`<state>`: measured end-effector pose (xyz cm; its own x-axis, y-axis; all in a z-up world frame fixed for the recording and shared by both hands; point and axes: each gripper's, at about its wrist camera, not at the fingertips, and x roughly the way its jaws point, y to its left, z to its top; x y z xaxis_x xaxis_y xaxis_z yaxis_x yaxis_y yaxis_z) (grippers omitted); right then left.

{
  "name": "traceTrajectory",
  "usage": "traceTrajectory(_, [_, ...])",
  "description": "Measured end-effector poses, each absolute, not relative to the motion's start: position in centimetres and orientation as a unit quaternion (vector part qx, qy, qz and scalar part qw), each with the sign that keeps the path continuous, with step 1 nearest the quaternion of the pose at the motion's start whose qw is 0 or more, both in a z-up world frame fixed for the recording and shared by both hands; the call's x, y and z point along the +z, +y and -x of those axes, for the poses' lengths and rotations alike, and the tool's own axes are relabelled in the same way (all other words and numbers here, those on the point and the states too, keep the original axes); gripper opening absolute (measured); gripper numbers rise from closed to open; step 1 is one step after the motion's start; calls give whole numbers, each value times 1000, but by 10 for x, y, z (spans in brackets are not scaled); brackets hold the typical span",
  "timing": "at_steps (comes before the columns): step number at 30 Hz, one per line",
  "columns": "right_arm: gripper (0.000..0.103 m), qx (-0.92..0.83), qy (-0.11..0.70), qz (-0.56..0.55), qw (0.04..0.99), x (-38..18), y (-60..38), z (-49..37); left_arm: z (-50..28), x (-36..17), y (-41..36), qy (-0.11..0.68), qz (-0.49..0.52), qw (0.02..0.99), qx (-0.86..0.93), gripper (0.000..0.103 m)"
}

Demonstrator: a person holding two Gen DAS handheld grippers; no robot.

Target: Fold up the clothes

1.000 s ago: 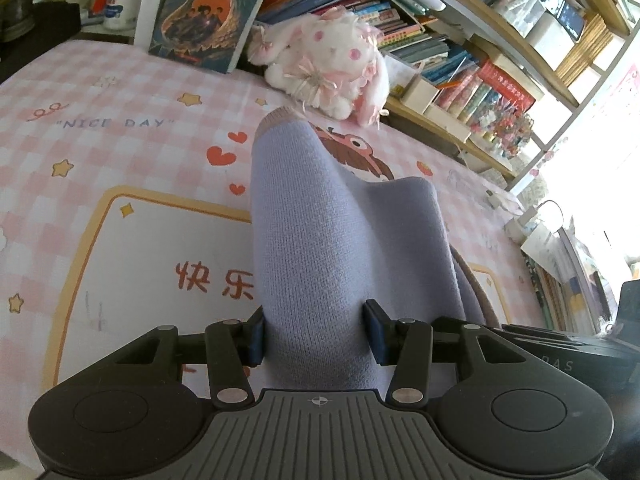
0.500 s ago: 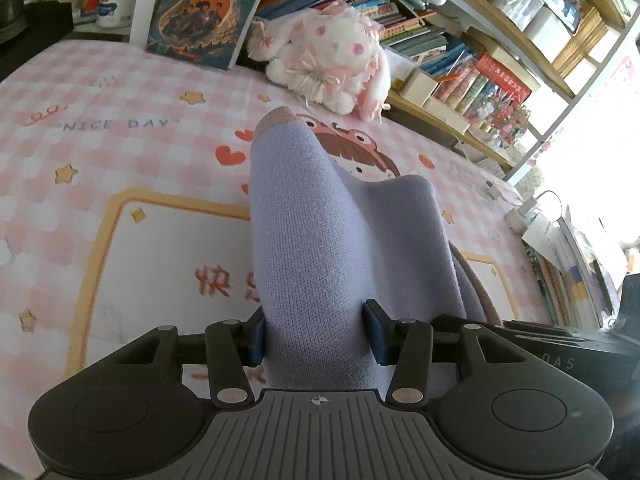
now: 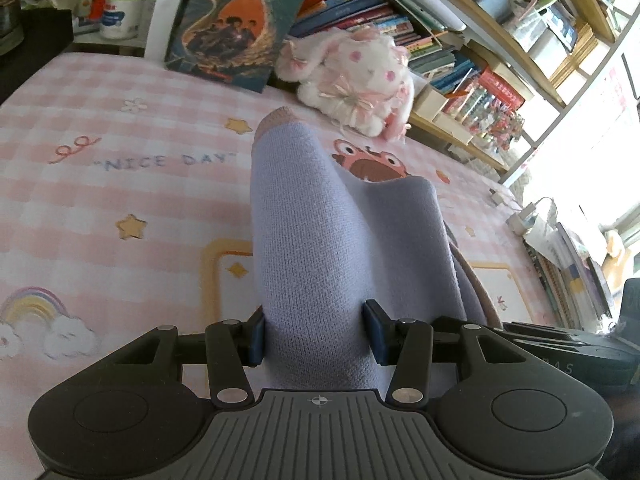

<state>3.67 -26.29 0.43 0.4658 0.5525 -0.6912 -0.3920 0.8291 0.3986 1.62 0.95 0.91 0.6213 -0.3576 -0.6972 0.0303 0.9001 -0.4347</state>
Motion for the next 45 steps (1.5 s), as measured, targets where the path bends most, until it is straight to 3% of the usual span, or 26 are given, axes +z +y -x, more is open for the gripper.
traceTrajectory(14, [25,263,419,-89,865,9,-194,-71,-63,5,76,400,215,882,-129,47])
traceTrajectory(32, [25,242,415,-73,874,-9,-174,-222,-199,-20,83,396,249,878,-103,47])
traceTrajectory(45, [27,225,432,-124,865,-28,-180,-275,-237,-46,92,407,306,857,-78,49])
